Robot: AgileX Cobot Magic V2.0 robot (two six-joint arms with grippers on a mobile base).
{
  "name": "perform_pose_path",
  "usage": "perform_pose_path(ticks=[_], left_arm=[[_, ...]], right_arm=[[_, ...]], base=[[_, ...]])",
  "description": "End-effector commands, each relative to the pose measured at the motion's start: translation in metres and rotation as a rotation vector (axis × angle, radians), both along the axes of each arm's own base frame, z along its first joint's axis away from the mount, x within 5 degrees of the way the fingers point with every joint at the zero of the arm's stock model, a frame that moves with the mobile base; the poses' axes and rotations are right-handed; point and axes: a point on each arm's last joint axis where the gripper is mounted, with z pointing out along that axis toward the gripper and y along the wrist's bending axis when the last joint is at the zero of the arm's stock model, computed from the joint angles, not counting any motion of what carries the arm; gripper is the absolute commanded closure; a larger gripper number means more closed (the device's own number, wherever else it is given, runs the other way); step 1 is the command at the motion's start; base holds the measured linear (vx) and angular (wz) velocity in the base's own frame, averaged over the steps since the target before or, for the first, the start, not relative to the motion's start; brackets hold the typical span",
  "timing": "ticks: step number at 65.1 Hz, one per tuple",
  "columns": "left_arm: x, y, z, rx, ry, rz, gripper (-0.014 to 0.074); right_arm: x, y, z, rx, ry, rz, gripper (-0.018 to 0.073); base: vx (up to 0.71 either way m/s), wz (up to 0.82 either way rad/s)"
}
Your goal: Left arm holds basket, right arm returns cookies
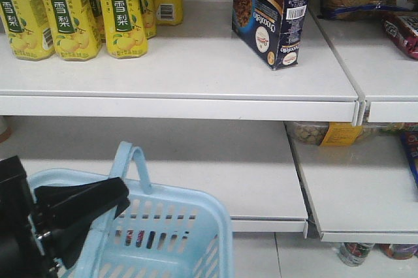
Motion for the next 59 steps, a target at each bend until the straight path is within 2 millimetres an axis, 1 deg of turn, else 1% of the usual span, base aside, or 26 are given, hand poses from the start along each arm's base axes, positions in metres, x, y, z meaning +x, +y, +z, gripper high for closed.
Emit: perform_pose_path(ticks=[1,11,34,59], left_arm=[[-0.007,0.009,0.014,-0.006,-0.051,0.009,0.0599],[-0.013,0.023,0.012,0.076,-0.048,0.044,0.0599],[-0.018,0.053,0.025,0.239,-0.316,0.181,0.0599],[-0.010,0.072,0.026,0.451,-0.437,0.338,0.0599]], right_arm=[[-0.001,-0.001,0.014,0.025,-0.084,-0.010,0.0562],[-0.001,-0.001,0.014,0.025,-0.084,-0.010,0.0562],[-0.001,-0.001,0.014,0.025,-0.084,-0.010,0.0562],[-0.001,-0.001,0.014,0.025,-0.084,-0.010,0.0562]], base=[[0.00,0.00],[0.00,0.00],[0.00,0.00],[0.00,0.00]])
